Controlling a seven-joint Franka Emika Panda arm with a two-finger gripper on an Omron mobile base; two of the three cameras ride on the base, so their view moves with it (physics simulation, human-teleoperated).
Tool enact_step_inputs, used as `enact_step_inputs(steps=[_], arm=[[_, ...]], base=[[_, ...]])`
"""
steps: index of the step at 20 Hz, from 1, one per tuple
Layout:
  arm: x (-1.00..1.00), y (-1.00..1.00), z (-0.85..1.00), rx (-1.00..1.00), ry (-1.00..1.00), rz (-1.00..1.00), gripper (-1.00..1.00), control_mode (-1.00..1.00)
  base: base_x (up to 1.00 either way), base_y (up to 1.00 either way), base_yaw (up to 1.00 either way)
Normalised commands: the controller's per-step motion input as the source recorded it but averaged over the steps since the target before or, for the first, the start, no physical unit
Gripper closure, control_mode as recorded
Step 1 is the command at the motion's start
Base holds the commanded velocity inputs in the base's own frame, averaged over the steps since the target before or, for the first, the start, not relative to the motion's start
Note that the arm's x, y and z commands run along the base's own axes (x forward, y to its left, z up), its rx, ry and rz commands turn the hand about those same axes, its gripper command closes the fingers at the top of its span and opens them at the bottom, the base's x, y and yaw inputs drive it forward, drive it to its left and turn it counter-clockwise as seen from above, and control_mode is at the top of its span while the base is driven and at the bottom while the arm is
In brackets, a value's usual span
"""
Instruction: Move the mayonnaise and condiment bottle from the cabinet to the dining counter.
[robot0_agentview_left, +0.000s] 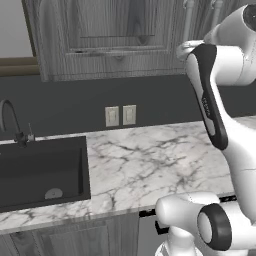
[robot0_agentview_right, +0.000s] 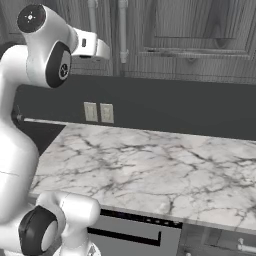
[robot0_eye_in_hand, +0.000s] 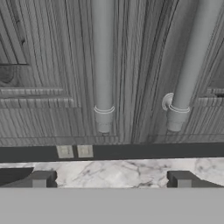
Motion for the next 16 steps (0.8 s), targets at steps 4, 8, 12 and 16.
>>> enact_step_inputs(steps=[4, 8, 12, 16], arm=[[0.34, 0.0, 0.32, 0.0, 0.0, 0.0, -1.0, -1.0], [0.28, 0.01, 0.09, -0.01, 0.0, 0.0, -1.0, -1.0], [0.31, -0.03, 0.01, -0.02, 0.0, 0.0, -1.0, -1.0], [0.4, 0.0, 0.0, 0.0, 0.0, 0.0, -1.0, -1.0]], base=[[0.0, 0.0, 0.0], [0.0, 0.0, 0.0], [0.0, 0.0, 0.0], [0.0, 0.0, 0.0]])
